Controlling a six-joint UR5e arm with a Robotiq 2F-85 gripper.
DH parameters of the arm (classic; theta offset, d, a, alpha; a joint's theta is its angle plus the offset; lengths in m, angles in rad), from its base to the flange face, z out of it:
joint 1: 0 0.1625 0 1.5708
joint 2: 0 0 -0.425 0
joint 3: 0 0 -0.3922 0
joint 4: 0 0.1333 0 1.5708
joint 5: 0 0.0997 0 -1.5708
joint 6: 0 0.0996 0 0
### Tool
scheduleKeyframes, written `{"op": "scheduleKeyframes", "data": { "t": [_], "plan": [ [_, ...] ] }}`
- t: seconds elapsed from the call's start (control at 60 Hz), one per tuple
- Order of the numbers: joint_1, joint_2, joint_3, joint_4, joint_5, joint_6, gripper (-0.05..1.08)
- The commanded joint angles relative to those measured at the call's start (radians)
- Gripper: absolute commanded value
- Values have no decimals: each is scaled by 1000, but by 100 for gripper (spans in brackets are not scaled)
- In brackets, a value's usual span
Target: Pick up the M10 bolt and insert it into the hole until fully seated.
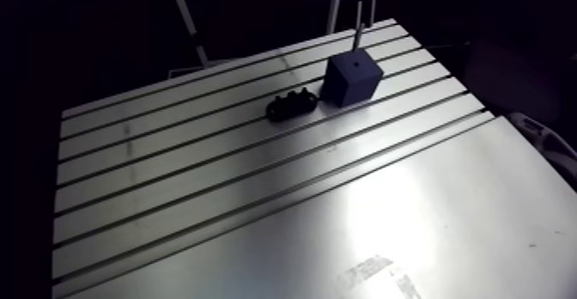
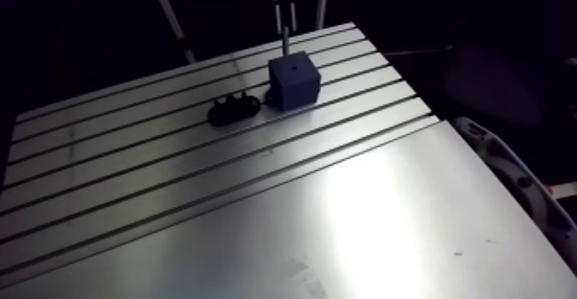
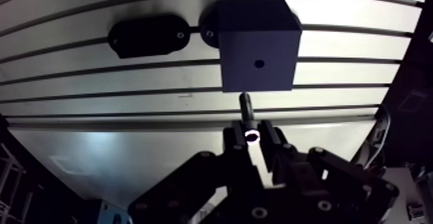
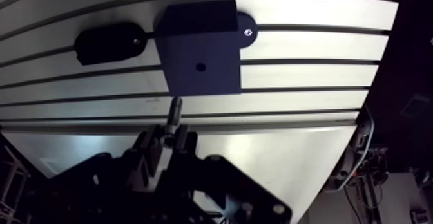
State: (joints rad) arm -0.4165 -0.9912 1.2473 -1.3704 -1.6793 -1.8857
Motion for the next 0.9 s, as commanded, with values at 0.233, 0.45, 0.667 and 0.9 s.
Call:
{"op": "scheduleKeyframes", "data": {
  "t": [0.233, 0.45, 0.667, 0.9],
  "plan": [
    [-10, 26, -21, 5, -7, 3, 108],
    [-15, 26, -21, 3, -10, 4, 108],
    [-16, 33, -21, -4, -20, 7, 108],
    [-16, 34, -15, -6, -20, 7, 108]
  ]
}}
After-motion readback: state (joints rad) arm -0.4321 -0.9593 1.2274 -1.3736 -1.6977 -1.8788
